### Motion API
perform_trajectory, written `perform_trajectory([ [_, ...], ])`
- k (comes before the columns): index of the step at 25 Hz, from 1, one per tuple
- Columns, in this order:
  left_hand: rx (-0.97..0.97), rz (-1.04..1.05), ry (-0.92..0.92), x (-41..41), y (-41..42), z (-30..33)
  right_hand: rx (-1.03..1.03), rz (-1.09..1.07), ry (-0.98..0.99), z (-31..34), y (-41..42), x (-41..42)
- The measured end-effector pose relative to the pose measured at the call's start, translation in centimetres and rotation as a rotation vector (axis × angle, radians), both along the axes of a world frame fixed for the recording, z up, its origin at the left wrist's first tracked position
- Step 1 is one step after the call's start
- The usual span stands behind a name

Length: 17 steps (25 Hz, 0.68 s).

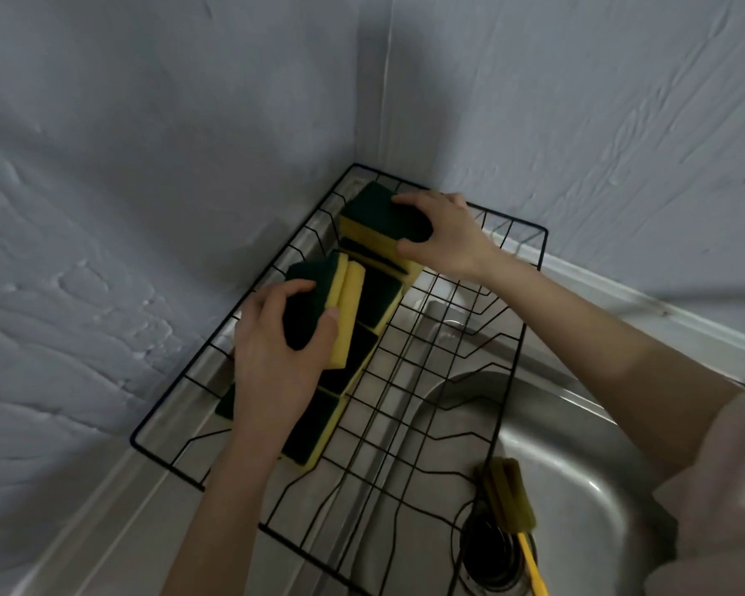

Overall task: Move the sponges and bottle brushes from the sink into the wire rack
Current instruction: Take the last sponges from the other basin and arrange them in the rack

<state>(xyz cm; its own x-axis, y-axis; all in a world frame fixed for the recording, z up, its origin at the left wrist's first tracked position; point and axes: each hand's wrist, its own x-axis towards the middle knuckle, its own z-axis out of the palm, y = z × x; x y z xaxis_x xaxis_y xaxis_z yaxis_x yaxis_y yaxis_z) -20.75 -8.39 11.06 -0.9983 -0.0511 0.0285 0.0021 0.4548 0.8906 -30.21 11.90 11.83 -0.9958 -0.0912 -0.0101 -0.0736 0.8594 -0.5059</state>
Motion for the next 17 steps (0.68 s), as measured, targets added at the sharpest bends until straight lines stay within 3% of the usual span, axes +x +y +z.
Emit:
perform_trajectory([
  [10, -0.022, -0.013, 0.029, -0.1, 0.0, -0.3, 0.152, 0.043, -0.064, 0.0, -0.3, -0.1],
  [14, -0.073, -0.113, 0.052, -0.4, -0.9, 0.8, -0.202, -0.028, 0.086, 1.9, -1.6, 2.5],
  [17, -0.189, -0.349, 0.101, -0.7, -1.4, 1.9, -0.39, -0.028, -0.202, 3.0, -2.7, 4.7],
])
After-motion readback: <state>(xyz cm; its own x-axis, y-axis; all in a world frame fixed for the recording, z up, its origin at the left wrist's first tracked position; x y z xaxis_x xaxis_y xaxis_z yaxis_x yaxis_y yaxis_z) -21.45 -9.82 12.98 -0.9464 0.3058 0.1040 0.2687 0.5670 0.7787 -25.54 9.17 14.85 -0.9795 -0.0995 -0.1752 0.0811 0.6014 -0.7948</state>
